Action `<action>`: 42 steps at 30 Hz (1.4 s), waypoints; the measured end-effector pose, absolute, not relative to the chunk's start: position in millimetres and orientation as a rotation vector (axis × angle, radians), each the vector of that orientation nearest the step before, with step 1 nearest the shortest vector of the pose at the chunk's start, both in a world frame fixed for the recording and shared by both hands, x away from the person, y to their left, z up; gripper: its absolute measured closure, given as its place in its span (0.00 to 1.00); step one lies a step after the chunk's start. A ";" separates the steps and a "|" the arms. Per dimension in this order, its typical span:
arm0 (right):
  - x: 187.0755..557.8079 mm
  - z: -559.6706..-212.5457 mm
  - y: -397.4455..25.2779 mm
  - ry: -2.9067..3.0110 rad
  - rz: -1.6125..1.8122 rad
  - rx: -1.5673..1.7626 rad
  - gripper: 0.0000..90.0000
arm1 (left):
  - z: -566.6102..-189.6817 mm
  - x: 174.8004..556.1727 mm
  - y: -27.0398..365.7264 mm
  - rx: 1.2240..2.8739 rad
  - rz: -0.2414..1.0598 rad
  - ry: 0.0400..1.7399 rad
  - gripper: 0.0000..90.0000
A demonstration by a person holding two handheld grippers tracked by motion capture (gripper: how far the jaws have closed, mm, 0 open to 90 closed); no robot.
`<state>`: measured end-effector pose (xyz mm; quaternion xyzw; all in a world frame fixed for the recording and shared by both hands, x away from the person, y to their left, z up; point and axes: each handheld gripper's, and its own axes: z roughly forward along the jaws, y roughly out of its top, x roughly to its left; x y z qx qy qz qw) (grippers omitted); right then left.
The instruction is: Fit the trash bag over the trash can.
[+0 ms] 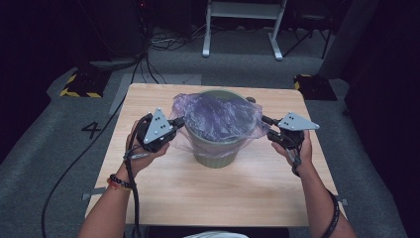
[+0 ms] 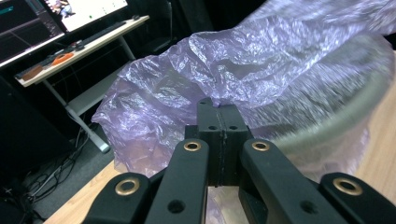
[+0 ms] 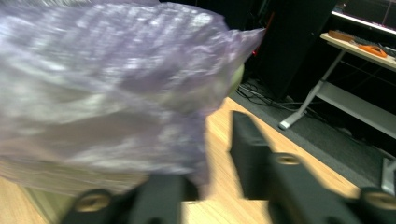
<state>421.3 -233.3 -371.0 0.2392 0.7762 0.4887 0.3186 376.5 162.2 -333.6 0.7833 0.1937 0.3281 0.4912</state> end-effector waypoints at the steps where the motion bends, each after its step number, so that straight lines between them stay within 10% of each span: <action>1: 421.9 -370.9 -233.6 2.044 1.281 0.627 0.72 | -333.3 378.9 161.7 1.903 0.781 0.472 1.00; 4: 420.7 -370.0 -236.4 2.011 1.293 0.630 0.50 | -333.8 384.5 158.0 1.921 0.778 0.475 1.00; 11: 415.7 -364.1 -239.4 2.014 1.283 0.604 0.40 | -330.3 392.6 156.7 1.899 0.766 0.504 1.00; 17: 409.3 -361.9 -247.1 2.044 1.374 0.536 0.50 | -326.5 402.2 158.1 1.908 0.783 0.534 1.00; 25: 412.1 -360.7 -254.9 1.997 1.455 0.556 0.95 | -326.6 424.8 161.3 1.917 0.791 0.591 1.00; 42: 448.8 -355.3 -244.9 1.976 1.434 0.734 0.98 | -334.3 469.2 180.1 1.874 0.807 0.713 1.00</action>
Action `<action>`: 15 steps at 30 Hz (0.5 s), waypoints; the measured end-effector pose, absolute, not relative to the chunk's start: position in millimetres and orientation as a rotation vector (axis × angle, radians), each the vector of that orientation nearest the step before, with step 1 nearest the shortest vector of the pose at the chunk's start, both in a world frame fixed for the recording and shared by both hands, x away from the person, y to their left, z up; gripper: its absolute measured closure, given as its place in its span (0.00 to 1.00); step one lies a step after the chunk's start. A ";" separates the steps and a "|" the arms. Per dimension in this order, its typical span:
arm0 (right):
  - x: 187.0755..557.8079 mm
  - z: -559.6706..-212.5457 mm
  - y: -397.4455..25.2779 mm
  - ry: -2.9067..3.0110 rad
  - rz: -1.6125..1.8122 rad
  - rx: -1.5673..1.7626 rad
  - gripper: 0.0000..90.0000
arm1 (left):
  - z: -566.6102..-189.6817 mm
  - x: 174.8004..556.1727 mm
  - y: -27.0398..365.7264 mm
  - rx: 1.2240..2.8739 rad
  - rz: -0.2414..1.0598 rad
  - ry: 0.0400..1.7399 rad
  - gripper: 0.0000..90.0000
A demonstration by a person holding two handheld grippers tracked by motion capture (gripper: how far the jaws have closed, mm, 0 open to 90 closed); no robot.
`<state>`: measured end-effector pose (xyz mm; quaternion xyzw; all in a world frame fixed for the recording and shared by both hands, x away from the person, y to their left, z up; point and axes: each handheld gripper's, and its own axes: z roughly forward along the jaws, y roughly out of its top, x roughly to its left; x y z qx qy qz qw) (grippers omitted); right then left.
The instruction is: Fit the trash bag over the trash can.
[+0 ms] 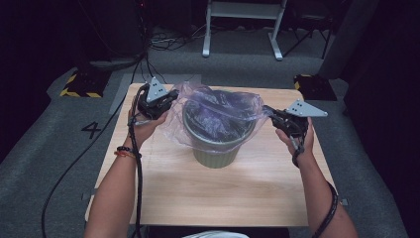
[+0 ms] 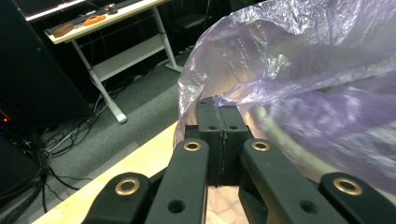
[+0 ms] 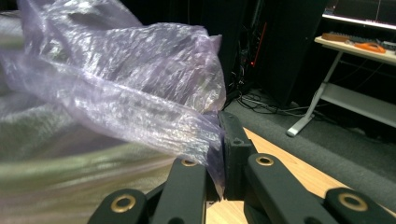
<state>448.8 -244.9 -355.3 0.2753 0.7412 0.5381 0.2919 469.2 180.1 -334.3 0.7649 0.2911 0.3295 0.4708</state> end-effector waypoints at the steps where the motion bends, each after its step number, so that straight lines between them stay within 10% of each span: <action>1: 450.3 -355.0 -244.9 1.976 1.438 0.741 0.98 | -334.3 471.9 181.3 1.872 0.808 0.724 1.00; 15: 486.2 -372.1 -232.9 2.041 1.363 0.923 0.98 | -363.8 505.8 178.9 1.940 0.692 0.873 1.00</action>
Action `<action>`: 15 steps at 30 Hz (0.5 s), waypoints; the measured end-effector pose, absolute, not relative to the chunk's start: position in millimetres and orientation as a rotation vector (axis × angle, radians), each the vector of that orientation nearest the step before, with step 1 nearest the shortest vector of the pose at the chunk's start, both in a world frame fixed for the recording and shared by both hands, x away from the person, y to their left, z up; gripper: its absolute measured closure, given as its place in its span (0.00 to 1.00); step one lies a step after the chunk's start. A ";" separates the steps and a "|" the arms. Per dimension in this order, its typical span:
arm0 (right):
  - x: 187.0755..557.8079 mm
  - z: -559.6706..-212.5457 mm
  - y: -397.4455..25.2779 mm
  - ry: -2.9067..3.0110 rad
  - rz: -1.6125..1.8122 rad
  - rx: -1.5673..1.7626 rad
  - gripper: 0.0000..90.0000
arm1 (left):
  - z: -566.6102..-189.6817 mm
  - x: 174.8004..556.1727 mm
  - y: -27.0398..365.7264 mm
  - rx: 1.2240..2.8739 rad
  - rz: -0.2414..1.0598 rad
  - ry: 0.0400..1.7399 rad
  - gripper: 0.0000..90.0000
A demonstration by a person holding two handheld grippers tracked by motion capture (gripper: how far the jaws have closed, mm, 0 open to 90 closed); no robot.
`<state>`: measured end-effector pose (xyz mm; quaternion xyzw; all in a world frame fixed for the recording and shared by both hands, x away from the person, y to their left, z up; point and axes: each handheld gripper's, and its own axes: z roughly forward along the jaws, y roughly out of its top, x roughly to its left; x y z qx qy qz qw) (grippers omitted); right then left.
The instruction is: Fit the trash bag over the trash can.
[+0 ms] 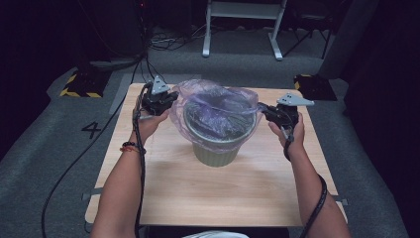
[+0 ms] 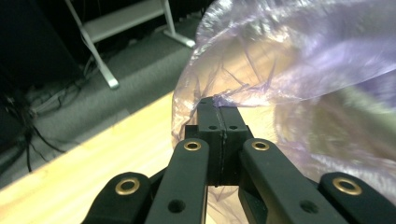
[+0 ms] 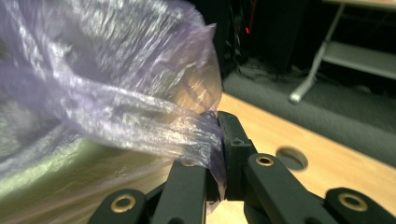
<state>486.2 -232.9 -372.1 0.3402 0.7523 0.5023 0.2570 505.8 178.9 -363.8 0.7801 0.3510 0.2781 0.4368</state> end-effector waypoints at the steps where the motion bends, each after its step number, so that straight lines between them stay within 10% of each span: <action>1: 488.2 -374.7 -232.3 2.047 1.352 0.934 0.98 | -365.9 507.0 178.3 1.943 0.689 0.876 1.00; 15: 504.6 -398.5 -224.9 2.113 1.267 0.978 0.98 | -398.8 518.9 164.0 2.023 0.583 0.914 1.00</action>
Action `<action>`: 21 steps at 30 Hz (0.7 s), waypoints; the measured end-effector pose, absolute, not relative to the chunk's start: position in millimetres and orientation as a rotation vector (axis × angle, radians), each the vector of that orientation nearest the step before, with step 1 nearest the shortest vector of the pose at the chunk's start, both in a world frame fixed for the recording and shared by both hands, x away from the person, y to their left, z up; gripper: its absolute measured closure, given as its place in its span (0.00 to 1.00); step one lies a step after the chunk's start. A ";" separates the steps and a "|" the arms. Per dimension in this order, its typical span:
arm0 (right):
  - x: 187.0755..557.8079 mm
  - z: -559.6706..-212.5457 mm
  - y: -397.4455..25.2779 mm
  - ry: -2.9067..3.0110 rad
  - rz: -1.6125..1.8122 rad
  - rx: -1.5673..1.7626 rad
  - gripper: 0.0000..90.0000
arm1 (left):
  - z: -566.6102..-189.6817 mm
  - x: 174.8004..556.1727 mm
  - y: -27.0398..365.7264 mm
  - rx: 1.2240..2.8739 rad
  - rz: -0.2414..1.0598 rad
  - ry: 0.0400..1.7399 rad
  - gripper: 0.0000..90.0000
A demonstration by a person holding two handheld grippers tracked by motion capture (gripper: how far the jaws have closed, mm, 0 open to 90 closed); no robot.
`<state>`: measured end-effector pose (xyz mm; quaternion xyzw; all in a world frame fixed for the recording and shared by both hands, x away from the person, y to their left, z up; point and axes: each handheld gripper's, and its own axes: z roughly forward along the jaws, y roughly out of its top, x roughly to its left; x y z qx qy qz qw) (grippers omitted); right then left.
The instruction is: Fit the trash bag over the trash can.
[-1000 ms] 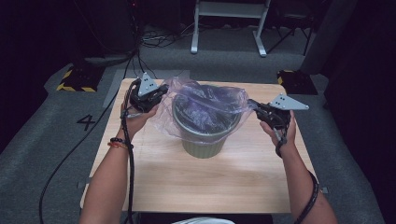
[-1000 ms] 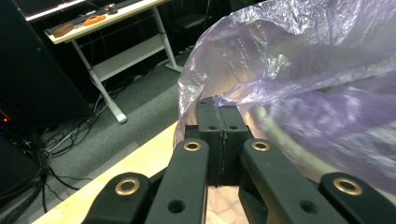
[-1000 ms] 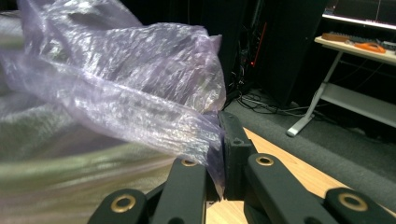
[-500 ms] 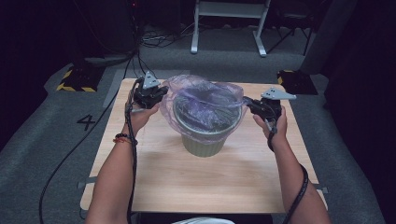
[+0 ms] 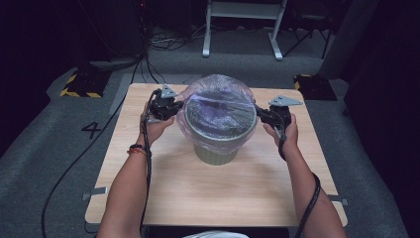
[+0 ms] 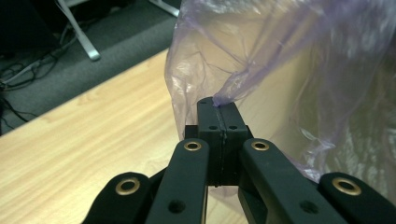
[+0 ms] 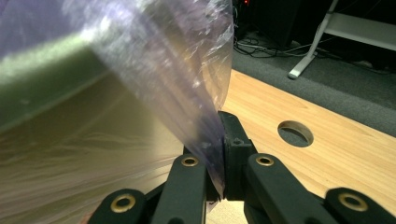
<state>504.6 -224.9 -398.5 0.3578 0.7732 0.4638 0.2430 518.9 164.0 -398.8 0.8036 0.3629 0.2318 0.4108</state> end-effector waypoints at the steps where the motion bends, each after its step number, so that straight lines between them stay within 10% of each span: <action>1: 505.2 -400.2 -224.1 2.118 1.266 0.975 0.98 | -400.8 518.8 162.9 2.018 0.570 0.914 1.00; 21: 514.3 -424.0 -215.2 2.313 1.185 0.971 0.97 | -429.4 516.7 155.4 2.069 0.439 0.902 1.00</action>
